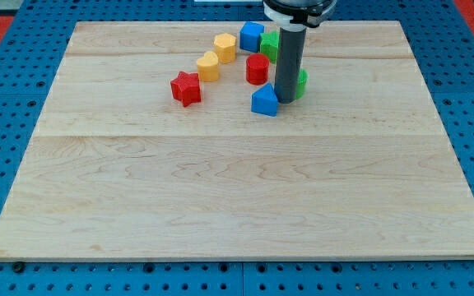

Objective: Move the green circle closer to the green star

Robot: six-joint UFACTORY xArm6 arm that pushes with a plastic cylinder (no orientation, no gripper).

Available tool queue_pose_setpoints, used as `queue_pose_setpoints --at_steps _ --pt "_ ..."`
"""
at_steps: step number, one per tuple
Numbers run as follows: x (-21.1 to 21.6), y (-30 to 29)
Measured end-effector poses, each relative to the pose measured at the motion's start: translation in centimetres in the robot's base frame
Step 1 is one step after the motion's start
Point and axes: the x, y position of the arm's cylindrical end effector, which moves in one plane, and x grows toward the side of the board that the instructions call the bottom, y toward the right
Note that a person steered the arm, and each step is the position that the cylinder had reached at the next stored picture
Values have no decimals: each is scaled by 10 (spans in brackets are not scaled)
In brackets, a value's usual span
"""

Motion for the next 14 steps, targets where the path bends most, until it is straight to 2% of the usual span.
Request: queue_pose_setpoints --at_steps 4,5,6,8,9,10,11,12,14 --pt "-38 10" --pt "-13 27" --pt "-14 45" --pt "-52 40" --pt "-54 40" --pt "-57 52" --pt "-92 95" --pt "-103 86" --pt "-95 81"
